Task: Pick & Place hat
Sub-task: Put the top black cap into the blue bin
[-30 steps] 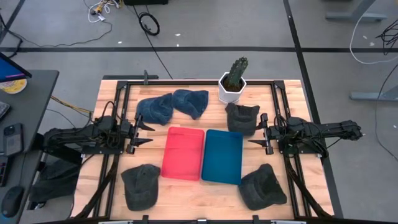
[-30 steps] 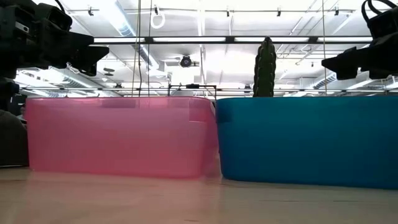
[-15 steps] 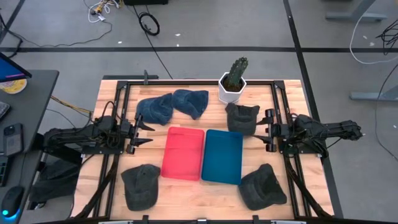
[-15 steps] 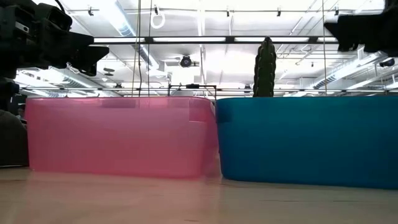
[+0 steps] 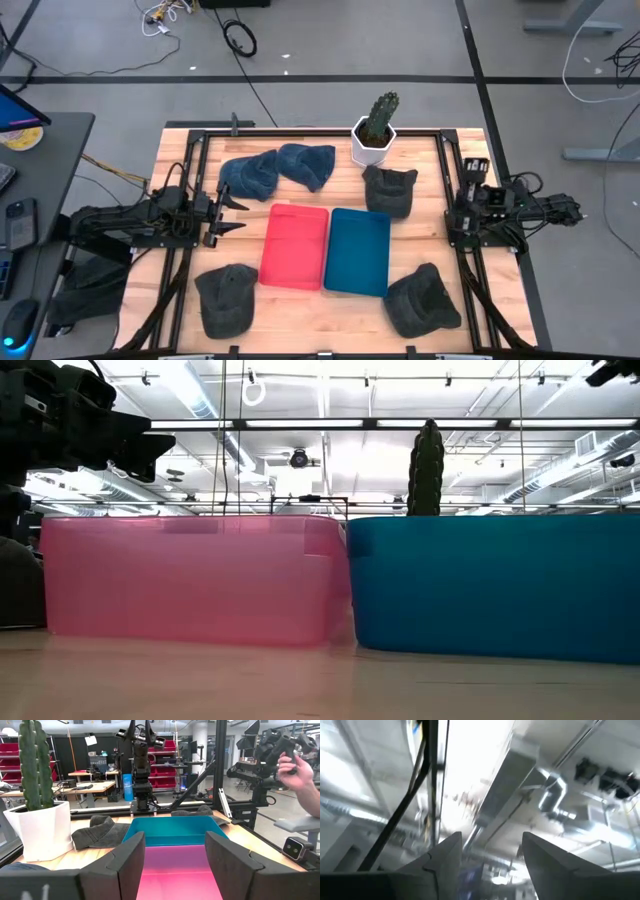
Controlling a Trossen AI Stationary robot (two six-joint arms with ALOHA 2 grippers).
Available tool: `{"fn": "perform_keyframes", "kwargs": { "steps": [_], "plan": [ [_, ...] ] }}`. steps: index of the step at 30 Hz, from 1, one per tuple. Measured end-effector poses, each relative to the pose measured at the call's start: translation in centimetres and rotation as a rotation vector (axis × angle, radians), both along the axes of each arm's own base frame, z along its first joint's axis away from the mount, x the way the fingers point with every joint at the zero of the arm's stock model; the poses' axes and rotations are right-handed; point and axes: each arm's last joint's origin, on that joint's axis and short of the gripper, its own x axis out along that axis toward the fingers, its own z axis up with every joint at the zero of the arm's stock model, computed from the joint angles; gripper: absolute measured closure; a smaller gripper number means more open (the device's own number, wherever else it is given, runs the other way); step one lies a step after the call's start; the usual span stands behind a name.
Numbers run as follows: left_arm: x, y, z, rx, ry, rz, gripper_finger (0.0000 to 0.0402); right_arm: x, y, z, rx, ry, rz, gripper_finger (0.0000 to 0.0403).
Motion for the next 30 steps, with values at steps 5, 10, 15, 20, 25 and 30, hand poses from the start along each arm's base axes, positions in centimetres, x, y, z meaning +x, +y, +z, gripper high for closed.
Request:
{"fn": "perform_keyframes", "kwargs": {
  "steps": [5, 10, 15, 20, 25, 30],
  "plan": [
    [0.0, 0.0, 0.0, 0.0, 0.0, 0.0, 0.019, -1.4, -0.1, 0.9, 0.007, -0.168, -0.006, 0.0191],
    [0.0, 0.0, 0.0, 0.0, 0.0, 0.0, 0.019, -3.4, -0.2, 1.7, -0.034, -0.402, -0.124, 0.0191],
    [0.0, 0.0, 0.0, 0.0, 0.0, 0.0, 0.019, -4.2, -0.3, 1.8, -0.025, -0.485, -0.131, 0.0191],
    [0.0, 0.0, 0.0, 0.0, 0.0, 0.0, 0.019, -4.5, -0.3, 1.9, -0.024, -0.514, -0.138, 0.0191],
    [0.0, 0.0, 0.0, 0.0, 0.0, 0.0, 0.019, -5.0, -0.6, 3.9, 0.06, -0.517, -0.155, 0.0191],
    [0.0, 0.0, 0.0, 0.0, 0.0, 0.0, 0.019, -4.6, -1.2, 9.2, 0.204, -0.164, -0.253, 0.0191]
  ]
}}
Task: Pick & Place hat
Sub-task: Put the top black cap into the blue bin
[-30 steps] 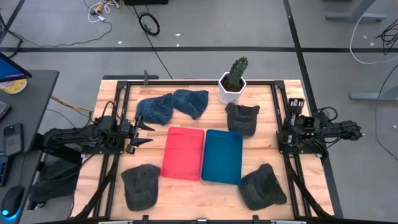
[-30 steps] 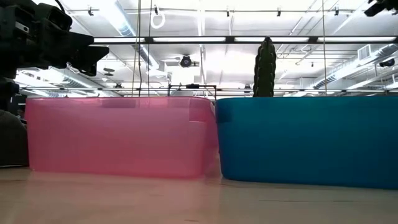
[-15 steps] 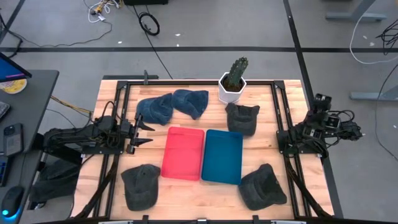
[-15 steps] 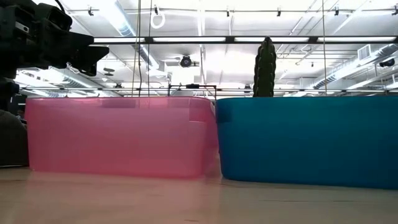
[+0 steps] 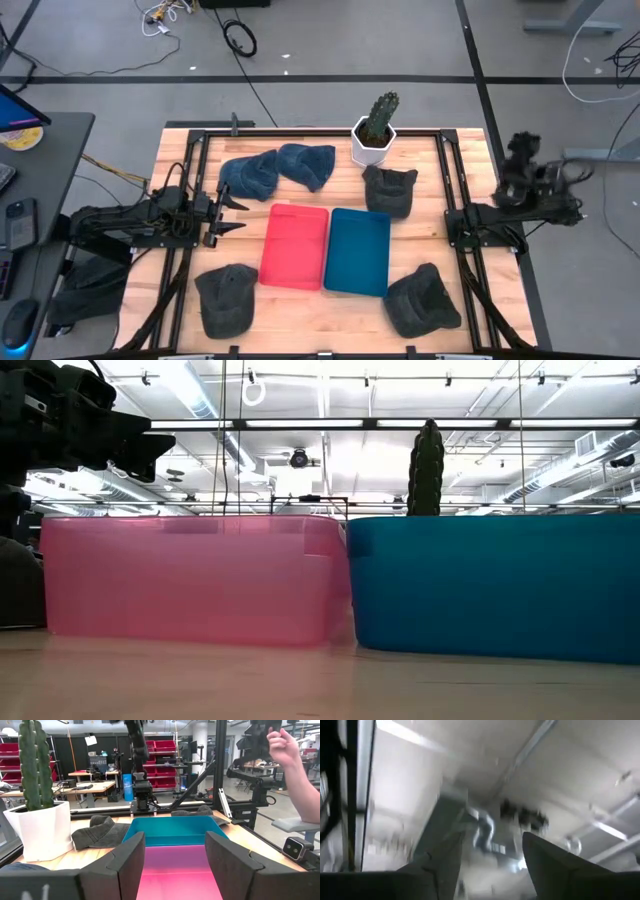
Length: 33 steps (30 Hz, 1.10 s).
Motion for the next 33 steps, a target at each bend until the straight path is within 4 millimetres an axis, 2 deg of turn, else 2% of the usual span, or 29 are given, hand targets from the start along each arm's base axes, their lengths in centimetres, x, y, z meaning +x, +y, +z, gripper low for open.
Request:
{"fn": "perform_keyframes", "kwargs": {
  "steps": [3, 6, 8, 12, 19, 25, 33],
  "plan": [
    [0.0, 0.0, 0.0, 0.0, 0.0, 0.0, 0.019, -0.6, -0.3, 3.9, 0.103, 0.33, 0.009, 0.0191],
    [0.0, 0.0, 0.0, 0.0, 0.0, 0.0, 0.019, -0.9, -0.3, 6.2, 0.15, 0.58, 0.044, 0.0191],
    [0.0, 0.0, 0.0, 0.0, 0.0, 0.0, 0.019, -1.0, -0.3, 7.5, 0.17, 0.638, 0.076, 0.0191],
    [0.0, 0.0, 0.0, 0.0, 0.0, 0.0, 0.019, -0.8, -0.3, 9.4, 0.203, 0.615, 0.126, 0.0191],
    [0.0, 0.0, 0.0, 0.0, 0.0, 0.0, 0.019, 0.7, -0.2, 9.5, 0.222, 0.637, 0.14, 0.0191],
    [0.0, 0.0, 0.0, 0.0, 0.0, 0.0, 0.019, 2.3, -0.1, 9.5, 0.197, 0.659, 0.074, 0.0191],
    [0.0, 0.0, 0.0, 0.0, 0.0, 0.0, 0.019, 5.4, -1.2, 9.9, 0.546, 0.735, -0.392, 0.0191]
  ]
}}
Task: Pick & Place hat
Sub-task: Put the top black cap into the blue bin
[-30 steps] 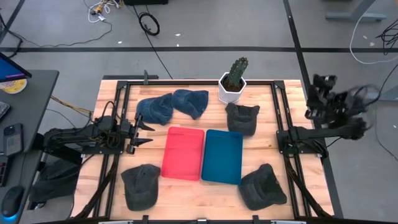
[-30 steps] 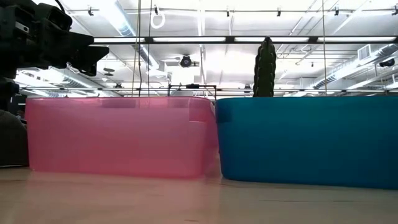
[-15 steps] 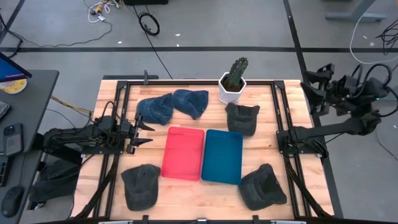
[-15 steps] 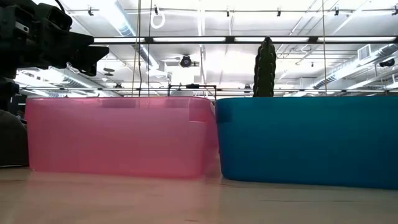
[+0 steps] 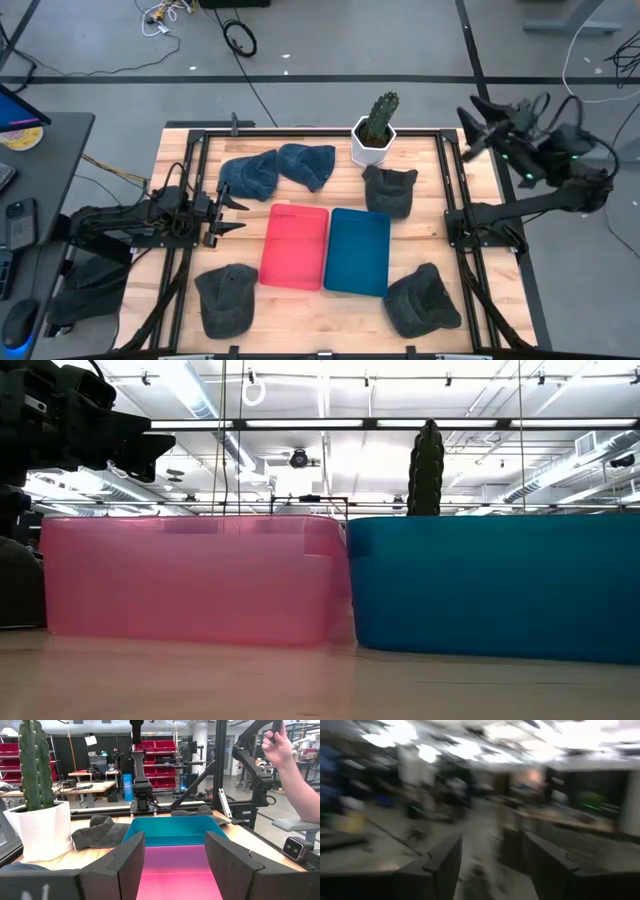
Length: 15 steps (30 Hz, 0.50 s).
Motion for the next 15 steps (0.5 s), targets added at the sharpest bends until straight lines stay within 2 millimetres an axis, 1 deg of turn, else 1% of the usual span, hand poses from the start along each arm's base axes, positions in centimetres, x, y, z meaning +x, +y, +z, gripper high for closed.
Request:
{"fn": "perform_keyframes", "kwargs": {
  "steps": [3, 8, 12, 15],
  "plan": [
    [0.0, 0.0, 0.0, 0.0, 0.0, 0.0, 0.019, 1.2, -0.1, 0.1, 0.025, 0.044, -0.096, 0.0191],
    [0.0, 0.0, 0.0, 0.0, 0.0, 0.0, 0.019, 2.7, 0.0, 0.4, 0.037, 0.059, -0.1, 0.0191],
    [0.0, 0.0, 0.0, 0.0, 0.0, -0.001, 0.019, 3.3, 0.0, 0.6, 0.036, 0.095, -0.121, 0.0191],
    [0.0, 0.0, 0.0, 0.0, 0.0, 0.0, 0.019, 3.4, 0.0, 0.9, 0.073, 0.14, -0.153, 0.0191]
  ]
}}
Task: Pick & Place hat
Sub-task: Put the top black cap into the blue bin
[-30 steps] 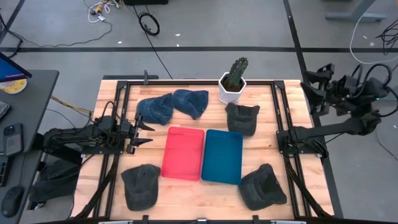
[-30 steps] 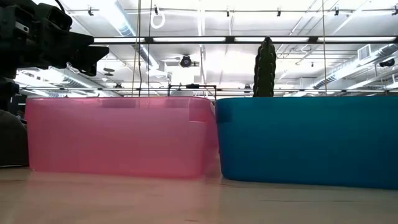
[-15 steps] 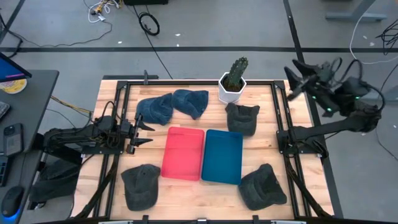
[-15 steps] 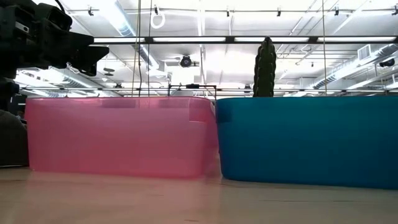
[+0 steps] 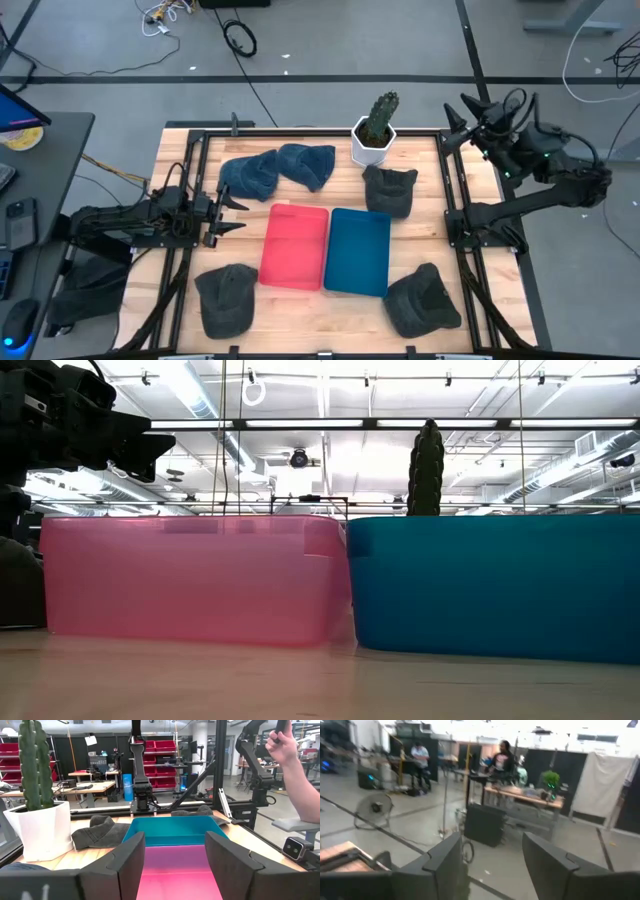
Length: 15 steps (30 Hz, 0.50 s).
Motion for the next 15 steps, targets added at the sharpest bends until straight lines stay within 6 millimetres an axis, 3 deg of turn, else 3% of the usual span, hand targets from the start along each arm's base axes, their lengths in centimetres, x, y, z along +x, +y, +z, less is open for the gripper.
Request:
{"fn": "perform_keyframes", "kwargs": {
  "steps": [8, 15],
  "plan": [
    [0.0, 0.0, 0.0, 0.0, 0.0, 0.0, 0.019, -0.3, 0.0, 0.7, 0.237, 0.115, 0.119, 0.0191],
    [0.0, 0.0, 0.0, 0.0, 0.0, 0.0, 0.019, 0.0, -0.5, -1.2, 0.426, 0.312, 0.101, 0.0191]
  ]
}}
